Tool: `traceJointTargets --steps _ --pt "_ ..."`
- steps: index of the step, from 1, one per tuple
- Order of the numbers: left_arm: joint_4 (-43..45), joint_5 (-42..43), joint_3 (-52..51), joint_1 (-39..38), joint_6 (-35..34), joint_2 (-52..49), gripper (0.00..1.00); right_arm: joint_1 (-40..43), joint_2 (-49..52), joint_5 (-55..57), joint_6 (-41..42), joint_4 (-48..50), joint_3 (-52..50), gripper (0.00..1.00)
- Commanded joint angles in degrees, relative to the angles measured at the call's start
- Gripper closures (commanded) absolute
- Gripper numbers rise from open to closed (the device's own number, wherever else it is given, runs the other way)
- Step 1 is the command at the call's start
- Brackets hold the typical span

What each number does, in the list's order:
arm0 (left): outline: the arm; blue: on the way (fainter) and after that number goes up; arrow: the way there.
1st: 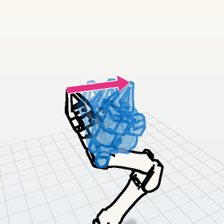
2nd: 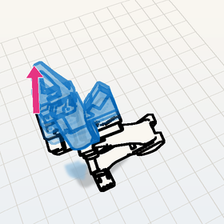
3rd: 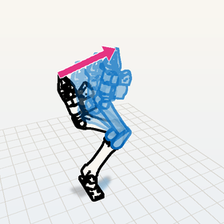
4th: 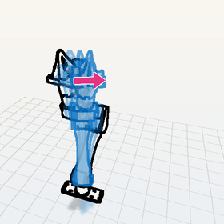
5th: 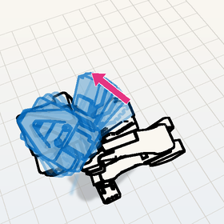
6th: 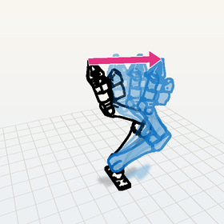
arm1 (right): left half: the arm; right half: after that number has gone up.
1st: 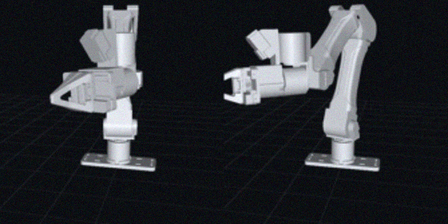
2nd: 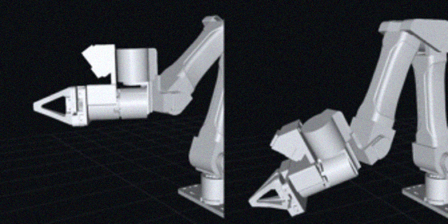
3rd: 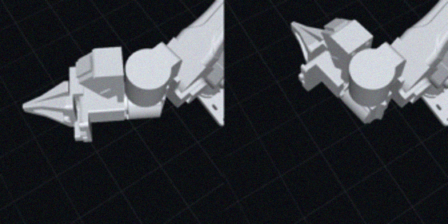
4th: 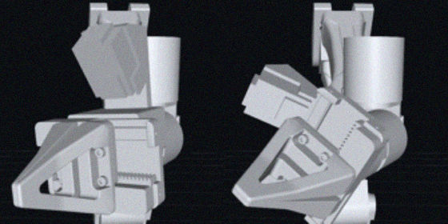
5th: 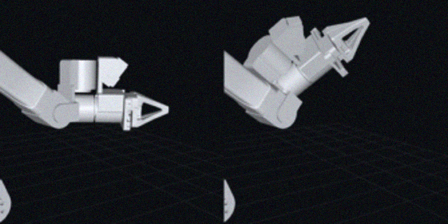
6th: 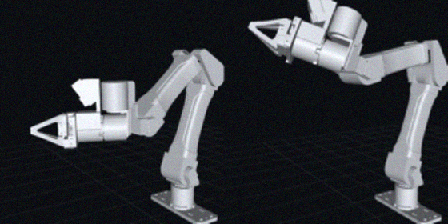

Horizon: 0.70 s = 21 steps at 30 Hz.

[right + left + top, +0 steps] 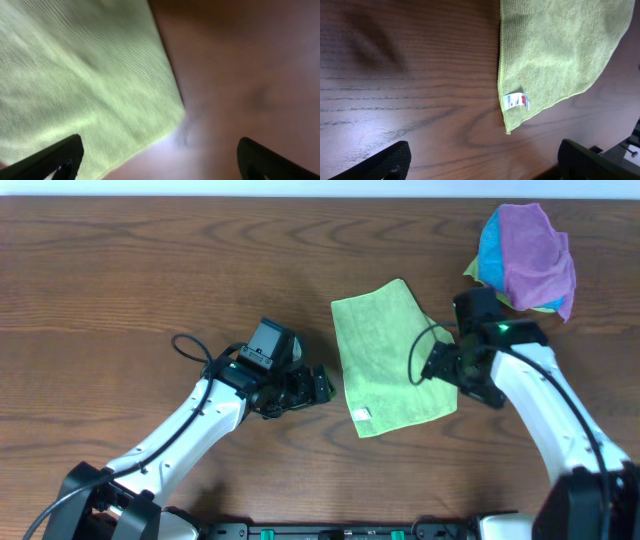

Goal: Fold the cloth

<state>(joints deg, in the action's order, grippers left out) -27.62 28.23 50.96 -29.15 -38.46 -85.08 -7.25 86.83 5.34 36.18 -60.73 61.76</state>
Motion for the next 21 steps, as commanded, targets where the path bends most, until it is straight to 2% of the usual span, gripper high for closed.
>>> traceJointTargets --steps 1,5,11,21 --pt "0.9 1.9 1.4 -0.9 -2.4 -0.4 0.05 1.4 -2.6 -0.4 5.5 -4.2 1.2 0.01" --pt "3.1 1.8 1.4 -3.7 -6.1 -0.4 0.05 2.6 -2.6 -1.0 5.6 -7.1 1.0 0.01" --pt "5.9 1.0 1.4 -6.6 -8.8 -0.4 0.05 4.7 -2.6 -2.6 5.1 -6.4 0.0 0.06" --pt "5.7 0.3 1.4 -6.9 -9.4 -0.4 0.05 8.9 -2.5 -15.2 1.9 7.8 -14.7 0.11"
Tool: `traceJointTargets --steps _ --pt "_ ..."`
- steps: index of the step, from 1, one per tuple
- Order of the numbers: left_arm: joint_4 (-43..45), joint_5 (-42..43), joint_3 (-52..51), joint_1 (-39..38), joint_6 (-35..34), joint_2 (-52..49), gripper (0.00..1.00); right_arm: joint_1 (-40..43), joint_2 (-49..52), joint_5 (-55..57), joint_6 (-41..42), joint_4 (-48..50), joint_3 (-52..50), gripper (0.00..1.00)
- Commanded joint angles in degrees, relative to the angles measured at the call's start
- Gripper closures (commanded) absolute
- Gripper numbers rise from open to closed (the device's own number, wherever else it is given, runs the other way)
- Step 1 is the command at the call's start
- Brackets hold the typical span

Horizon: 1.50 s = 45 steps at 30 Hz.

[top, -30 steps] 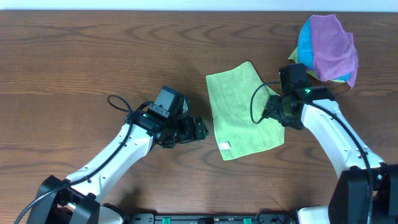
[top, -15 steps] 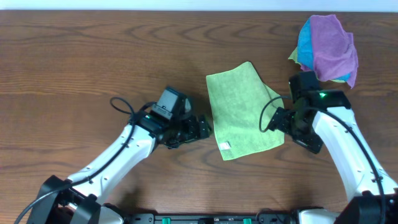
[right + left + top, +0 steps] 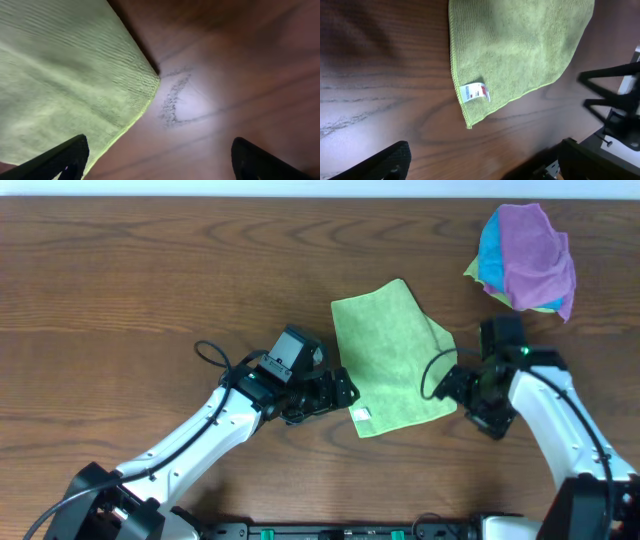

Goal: Fold the cloth

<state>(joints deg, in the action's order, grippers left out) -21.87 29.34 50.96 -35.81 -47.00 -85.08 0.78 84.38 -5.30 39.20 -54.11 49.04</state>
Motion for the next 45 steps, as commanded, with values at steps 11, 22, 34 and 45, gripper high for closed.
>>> traceJointTargets --steps 11,22,34,45 --pt "-0.2 -0.8 1.4 -0.2 -0.8 -0.4 0.05 1.1 0.0 -7.2 -1.1 11.8 -7.1 0.32" --pt "-0.2 -1.2 1.4 -0.2 -0.7 -0.4 0.05 1.1 0.0 -6.4 -0.7 16.5 -7.2 0.4" --pt "-0.4 -0.9 1.4 -0.2 -0.6 -0.4 0.05 1.1 4.6 -5.3 -0.7 18.0 -7.2 0.39" --pt "-0.6 -1.1 1.4 -0.1 -0.4 -0.4 0.05 1.1 5.2 -5.2 0.0 20.5 -7.2 0.99"
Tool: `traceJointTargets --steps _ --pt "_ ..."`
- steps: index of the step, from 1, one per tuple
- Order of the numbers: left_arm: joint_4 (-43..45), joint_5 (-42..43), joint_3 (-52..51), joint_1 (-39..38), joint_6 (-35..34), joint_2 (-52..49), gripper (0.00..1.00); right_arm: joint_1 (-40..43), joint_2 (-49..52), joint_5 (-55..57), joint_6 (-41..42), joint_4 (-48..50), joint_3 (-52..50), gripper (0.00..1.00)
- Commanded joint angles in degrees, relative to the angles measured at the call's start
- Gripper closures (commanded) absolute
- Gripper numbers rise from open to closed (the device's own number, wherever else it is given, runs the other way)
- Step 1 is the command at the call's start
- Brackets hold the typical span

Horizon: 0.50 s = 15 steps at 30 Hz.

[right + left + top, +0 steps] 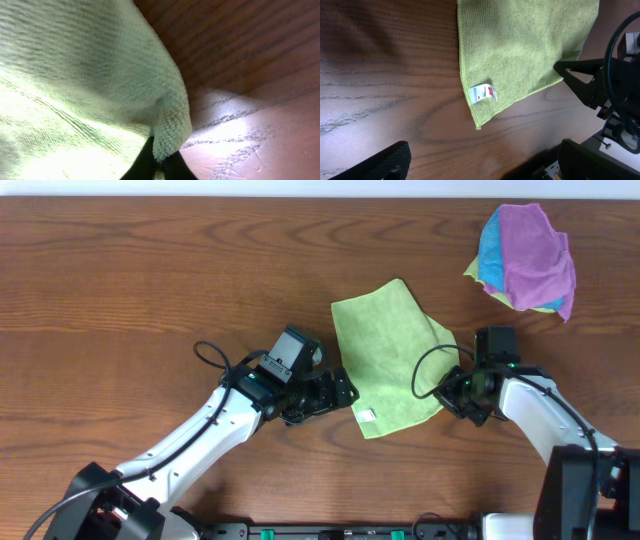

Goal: Fold the cloth

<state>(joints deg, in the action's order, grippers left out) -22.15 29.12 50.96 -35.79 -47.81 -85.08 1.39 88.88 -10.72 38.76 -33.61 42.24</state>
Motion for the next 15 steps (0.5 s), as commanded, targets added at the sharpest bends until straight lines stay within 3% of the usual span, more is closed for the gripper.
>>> traceJointTargets --steps 1,11,15 --pt "-0.3 -1.1 1.4 -0.1 0.8 -0.4 0.05 0.4 0.7 -0.1 0.4 -0.1 -0.4 0.99" --pt "-0.9 2.0 1.4 -1.1 1.1 -0.6 0.05 -3.4 -0.2 -0.7 2.6 -3.0 -0.2 0.99" --pt "-4.0 2.7 1.2 -1.7 -2.6 -1.3 0.05 -3.8 -1.3 -0.7 2.8 -2.8 0.1 0.99"
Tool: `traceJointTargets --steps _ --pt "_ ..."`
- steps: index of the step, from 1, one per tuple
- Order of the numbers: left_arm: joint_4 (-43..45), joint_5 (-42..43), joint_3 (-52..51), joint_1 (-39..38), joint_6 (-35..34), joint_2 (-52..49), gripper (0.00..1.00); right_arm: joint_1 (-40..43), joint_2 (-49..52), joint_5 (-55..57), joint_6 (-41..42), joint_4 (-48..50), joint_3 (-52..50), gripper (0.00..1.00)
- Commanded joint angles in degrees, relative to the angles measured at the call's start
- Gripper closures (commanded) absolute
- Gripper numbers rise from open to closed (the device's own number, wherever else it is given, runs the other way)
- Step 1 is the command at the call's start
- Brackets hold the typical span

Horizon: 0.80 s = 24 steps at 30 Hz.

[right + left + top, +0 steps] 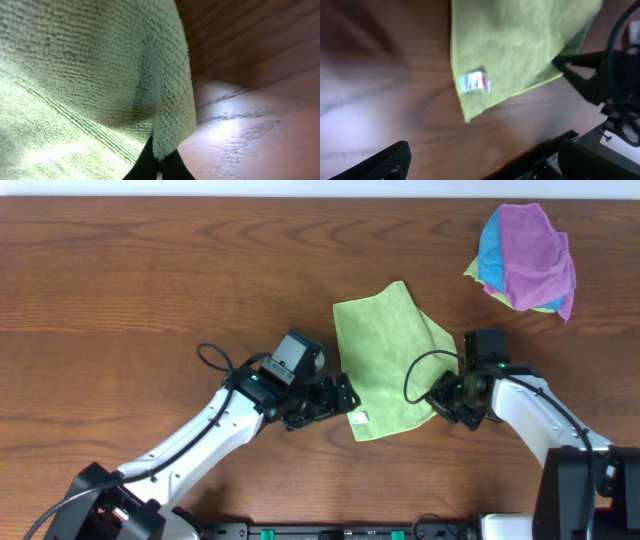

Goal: Fold the cloth

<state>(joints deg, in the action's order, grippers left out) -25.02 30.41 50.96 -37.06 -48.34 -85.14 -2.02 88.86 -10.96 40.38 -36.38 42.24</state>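
Note:
A green cloth (pixel 385 360) lies flat mid-table, with a white label (pixel 474 82) near its near left corner. My right gripper (pixel 442 396) is shut on the cloth's near right corner (pixel 167 137), and the fabric bulges up just above the pinch. My left gripper (pixel 340 396) is open just left of the labelled corner, low over the wood, with nothing between its fingers (pixel 377 162). The left wrist view is blurred.
A pile of purple, blue and yellow cloths (pixel 525 255) sits at the far right corner. The wooden table (pixel 150 280) has bare room on its left half. The right arm's black fingers (pixel 582 62) show past the cloth's edge in the left wrist view.
My right gripper, still shut on the cloth's corner, has shifted slightly left and the fabric bulges more. The left wrist view has shifted a little and turned blurry.
First my right gripper was open over the cloth's right edge and my left was open well left of the cloth. Then the right stood open beside the near right corner and the left had come close to the labelled corner. Later the right was shut on that corner and holds it now.

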Motion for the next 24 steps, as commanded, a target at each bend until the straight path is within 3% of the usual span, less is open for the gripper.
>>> traceJointTargets --steps 1,7,15,24 --pt "-1.9 2.0 1.2 -0.5 -3.3 -1.3 0.05 -0.4 -1.5 -0.4 1.2 0.0 0.2 0.99" --pt "-0.9 2.6 -0.3 -1.0 -6.2 -1.4 0.05 -0.4 -2.0 -0.5 1.4 0.0 1.2 0.99" --pt "16.2 1.7 -8.7 -6.5 -17.0 -1.4 0.05 -0.4 -2.1 -1.4 1.4 0.0 1.9 0.99" --pt "19.0 -4.1 -9.5 -7.3 -20.9 -1.5 0.05 -0.4 -2.1 -2.6 1.4 0.3 1.9 0.99"
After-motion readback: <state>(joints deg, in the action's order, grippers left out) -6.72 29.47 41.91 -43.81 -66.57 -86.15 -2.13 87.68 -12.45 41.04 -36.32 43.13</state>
